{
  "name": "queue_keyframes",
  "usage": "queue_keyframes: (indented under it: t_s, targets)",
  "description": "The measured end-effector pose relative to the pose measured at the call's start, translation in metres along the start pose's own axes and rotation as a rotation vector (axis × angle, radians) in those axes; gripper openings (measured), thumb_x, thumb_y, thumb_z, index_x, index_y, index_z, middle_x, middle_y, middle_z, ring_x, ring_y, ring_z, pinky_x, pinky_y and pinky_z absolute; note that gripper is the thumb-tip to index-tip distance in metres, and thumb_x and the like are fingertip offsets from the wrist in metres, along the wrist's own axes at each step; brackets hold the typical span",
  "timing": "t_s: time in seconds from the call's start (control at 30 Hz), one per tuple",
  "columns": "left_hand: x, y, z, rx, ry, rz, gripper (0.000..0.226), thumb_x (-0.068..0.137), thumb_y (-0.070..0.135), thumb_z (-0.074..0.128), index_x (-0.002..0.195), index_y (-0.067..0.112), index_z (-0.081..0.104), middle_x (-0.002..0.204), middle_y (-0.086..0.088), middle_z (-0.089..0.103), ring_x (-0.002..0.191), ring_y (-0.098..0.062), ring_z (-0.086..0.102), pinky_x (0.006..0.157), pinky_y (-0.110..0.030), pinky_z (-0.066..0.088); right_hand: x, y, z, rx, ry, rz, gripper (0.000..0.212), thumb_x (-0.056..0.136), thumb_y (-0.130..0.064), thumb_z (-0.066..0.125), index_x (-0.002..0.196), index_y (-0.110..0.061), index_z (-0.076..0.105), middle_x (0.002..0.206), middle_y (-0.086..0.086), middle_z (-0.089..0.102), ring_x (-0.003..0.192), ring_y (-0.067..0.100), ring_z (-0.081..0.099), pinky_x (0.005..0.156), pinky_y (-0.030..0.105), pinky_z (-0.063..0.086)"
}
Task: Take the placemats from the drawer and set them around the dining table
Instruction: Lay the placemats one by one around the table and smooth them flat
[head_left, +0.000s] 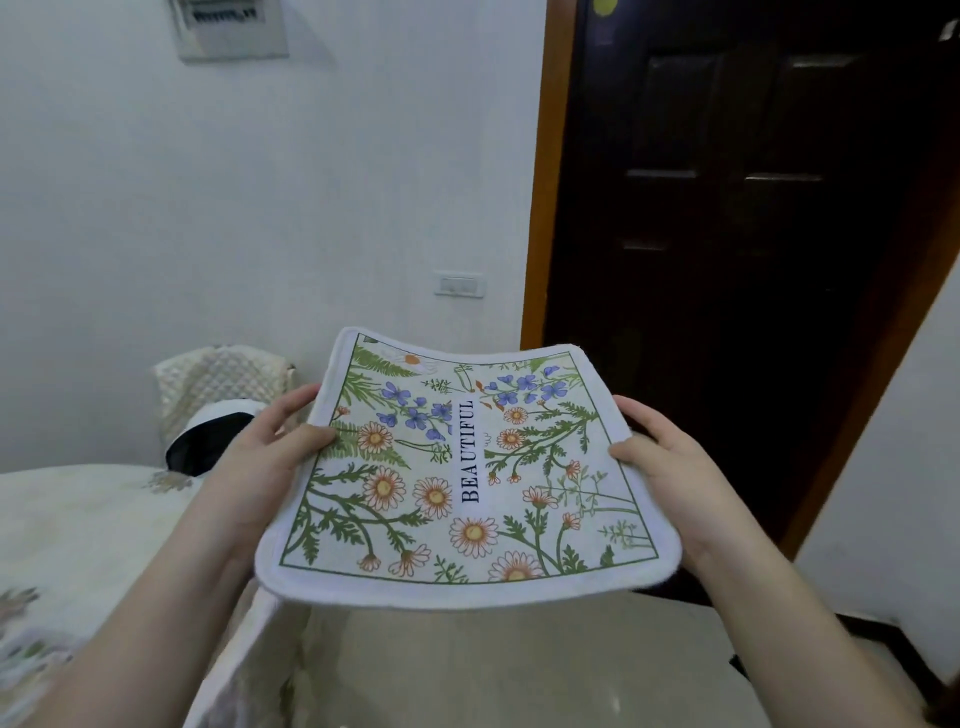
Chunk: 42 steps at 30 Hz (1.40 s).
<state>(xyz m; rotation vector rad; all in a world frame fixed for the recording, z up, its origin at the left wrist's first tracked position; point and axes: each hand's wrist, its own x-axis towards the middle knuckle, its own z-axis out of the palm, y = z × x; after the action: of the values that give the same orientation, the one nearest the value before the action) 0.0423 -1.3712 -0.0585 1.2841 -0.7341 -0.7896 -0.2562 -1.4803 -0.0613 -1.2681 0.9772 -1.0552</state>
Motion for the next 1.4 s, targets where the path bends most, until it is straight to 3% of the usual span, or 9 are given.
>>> queue_keyframes:
  t_s: [0.17, 0.4, 0.6, 0.8, 0.93, 1.07, 1.3, 1.4]
  targets:
    - [0.068, 0.000, -0.013, -0.022, 0.023, -0.006, 0.038, 0.091, 0.001, 0.057, 0.120, 0.025, 0.062, 0.073, -0.003, 0.075, 0.062, -0.023, 0.072, 0.052, -0.033, 0.060, 0.067, 0.003, 0.035, -0.006, -0.025, -0.001, 0.048, 0.094, 0.000, 0.050, 0.134, -0.026, 0.052, 0.093, 0.001, 0.076, 0.079, 0.024, 0.075, 0.055, 0.032, 0.057]
    - [0.141, -0.014, -0.014, -0.003, 0.063, -0.010, 0.037, 0.092, -0.001, 0.056, 0.117, 0.025, 0.063, 0.074, -0.002, 0.076, 0.059, -0.020, 0.072, 0.045, -0.028, 0.055, 0.148, 0.022, 0.064, -0.035, -0.059, 0.022, 0.048, 0.094, 0.000, 0.052, 0.134, -0.025, 0.050, 0.096, 0.001, 0.076, 0.081, 0.022, 0.075, 0.056, 0.032, 0.058]
    - [0.204, -0.032, -0.009, 0.015, 0.163, -0.045, 0.037, 0.092, 0.004, 0.058, 0.119, 0.029, 0.064, 0.096, -0.012, 0.075, 0.072, -0.030, 0.074, 0.052, -0.035, 0.059, 0.242, 0.043, 0.079, -0.011, -0.135, 0.047, 0.047, 0.093, 0.001, 0.052, 0.130, -0.028, 0.053, 0.096, -0.001, 0.076, 0.082, 0.022, 0.075, 0.058, 0.033, 0.058]
    - [0.265, -0.042, 0.016, 0.074, 0.259, -0.059, 0.039, 0.092, 0.005, 0.058, 0.124, 0.027, 0.062, 0.110, -0.017, 0.070, 0.086, -0.036, 0.073, 0.073, -0.046, 0.059, 0.335, 0.053, 0.088, -0.002, -0.221, 0.082, 0.043, 0.094, 0.001, 0.051, 0.121, -0.032, 0.055, 0.099, 0.003, 0.075, 0.080, 0.024, 0.075, 0.061, 0.038, 0.061]
    - [0.297, -0.046, 0.024, 0.090, 0.337, -0.063, 0.038, 0.093, 0.005, 0.058, 0.122, 0.029, 0.063, 0.106, -0.010, 0.073, 0.084, -0.032, 0.074, 0.074, -0.046, 0.059, 0.391, 0.056, 0.097, -0.002, -0.276, 0.084, 0.046, 0.094, 0.002, 0.051, 0.127, -0.029, 0.056, 0.097, 0.000, 0.076, 0.081, 0.024, 0.075, 0.061, 0.037, 0.059]
    - [0.321, -0.052, 0.019, 0.090, 0.383, -0.071, 0.034, 0.094, 0.006, 0.057, 0.115, 0.032, 0.064, 0.102, -0.006, 0.075, 0.083, -0.032, 0.074, 0.063, -0.040, 0.060, 0.431, 0.065, 0.117, 0.004, -0.347, 0.118, 0.049, 0.094, 0.002, 0.050, 0.130, -0.030, 0.055, 0.099, -0.001, 0.075, 0.081, 0.023, 0.075, 0.058, 0.035, 0.058]
    - [0.363, -0.073, -0.026, 0.113, 0.513, -0.086, 0.033, 0.094, 0.005, 0.057, 0.113, 0.031, 0.064, 0.100, -0.007, 0.075, 0.076, -0.031, 0.075, 0.056, -0.037, 0.060, 0.485, 0.088, 0.184, -0.004, -0.483, 0.168, 0.048, 0.093, 0.005, 0.049, 0.127, -0.029, 0.056, 0.090, -0.003, 0.076, 0.076, 0.024, 0.075, 0.052, 0.033, 0.057]
    - [0.378, -0.080, -0.058, 0.118, 0.542, -0.088, 0.033, 0.094, 0.008, 0.058, 0.117, 0.031, 0.063, 0.103, -0.008, 0.075, 0.081, -0.032, 0.074, 0.065, -0.044, 0.061, 0.503, 0.099, 0.228, -0.032, -0.532, 0.182, 0.048, 0.093, 0.005, 0.049, 0.127, -0.027, 0.056, 0.091, 0.000, 0.076, 0.077, 0.027, 0.075, 0.054, 0.036, 0.058]
